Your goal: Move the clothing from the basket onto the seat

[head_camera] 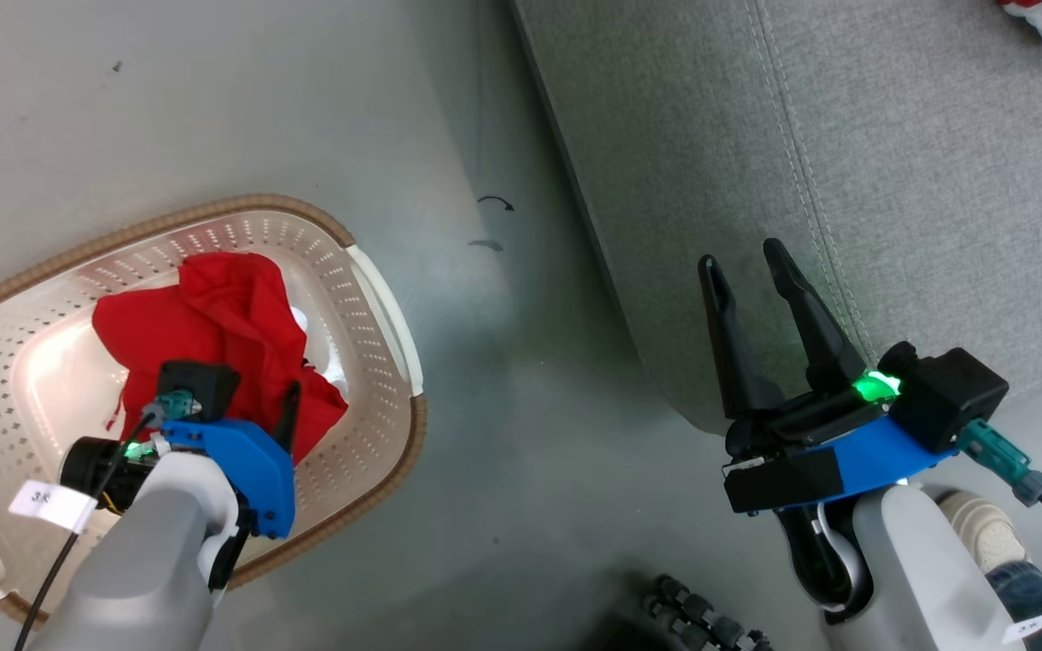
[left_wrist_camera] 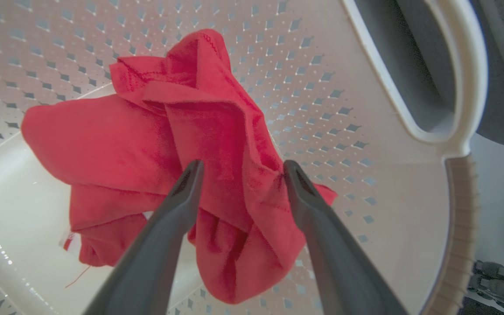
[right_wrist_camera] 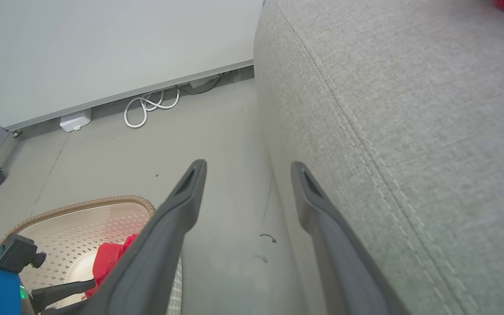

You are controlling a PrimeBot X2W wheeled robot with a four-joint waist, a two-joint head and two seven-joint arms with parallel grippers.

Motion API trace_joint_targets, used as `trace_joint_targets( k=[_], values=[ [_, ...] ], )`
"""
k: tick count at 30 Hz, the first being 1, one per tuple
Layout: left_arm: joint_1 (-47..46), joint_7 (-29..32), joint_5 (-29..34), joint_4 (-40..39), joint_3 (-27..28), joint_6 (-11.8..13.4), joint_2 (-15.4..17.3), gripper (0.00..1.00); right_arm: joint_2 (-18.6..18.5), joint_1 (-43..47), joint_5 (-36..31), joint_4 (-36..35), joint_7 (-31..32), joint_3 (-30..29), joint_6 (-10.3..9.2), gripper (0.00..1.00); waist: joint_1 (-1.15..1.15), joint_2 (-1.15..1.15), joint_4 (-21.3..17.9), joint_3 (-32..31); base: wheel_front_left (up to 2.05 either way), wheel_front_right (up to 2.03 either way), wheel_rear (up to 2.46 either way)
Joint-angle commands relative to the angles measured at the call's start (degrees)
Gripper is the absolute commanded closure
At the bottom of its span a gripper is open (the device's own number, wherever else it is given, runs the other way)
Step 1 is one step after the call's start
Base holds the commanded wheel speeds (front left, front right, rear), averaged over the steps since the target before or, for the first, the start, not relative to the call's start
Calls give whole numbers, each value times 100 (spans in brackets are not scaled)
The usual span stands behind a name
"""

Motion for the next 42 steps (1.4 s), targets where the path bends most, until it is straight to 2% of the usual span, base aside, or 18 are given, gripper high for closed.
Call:
trace_joint_targets(
  k=[1, 12, 13, 14, 15, 30, 42],
  values=[
    [-175, 64, -81, 102, -40, -5, -1, 0, 5, -106, 56, 3, -32, 40, 3, 0, -1, 0, -64, 88, 0, 0, 0],
    [-546, 499, -310, 702, -198, -2, -146, 0, 5, -52, 183, -83, -39, 74, 3, 0, -1, 0, -198, 269, 0, 0, 0],
    [-595, 515, -285, 764, -220, 27, -158, 43, 5, -30, 179, -91, -38, 62, 3, 0, -1, 0, -195, 275, 0, 0, 0],
    [-637, 490, -251, 807, -241, 62, -176, 79, 5, -12, 178, -100, -39, 51, 3, 0, -1, 0, -191, 279, 0, 0, 0],
    [-649, 457, -243, 841, -257, 85, -204, 100, 5, -3, 175, -109, -39, 42, 3, 0, -1, 0, -188, 283, 0, 0, 0],
    [-778, 248, -260, 1096, -412, 33, -340, 100, 4, -114, 136, -52, -40, 107, 3, 0, -1, 0, -140, 232, 0, 0, 0],
    [-596, 99, -415, 1146, -456, 1, -679, 100, 4, -149, -140, 101, -40, -48, 3, 0, -1, 0, 301, -383, 0, 0, 0]
  ],
)
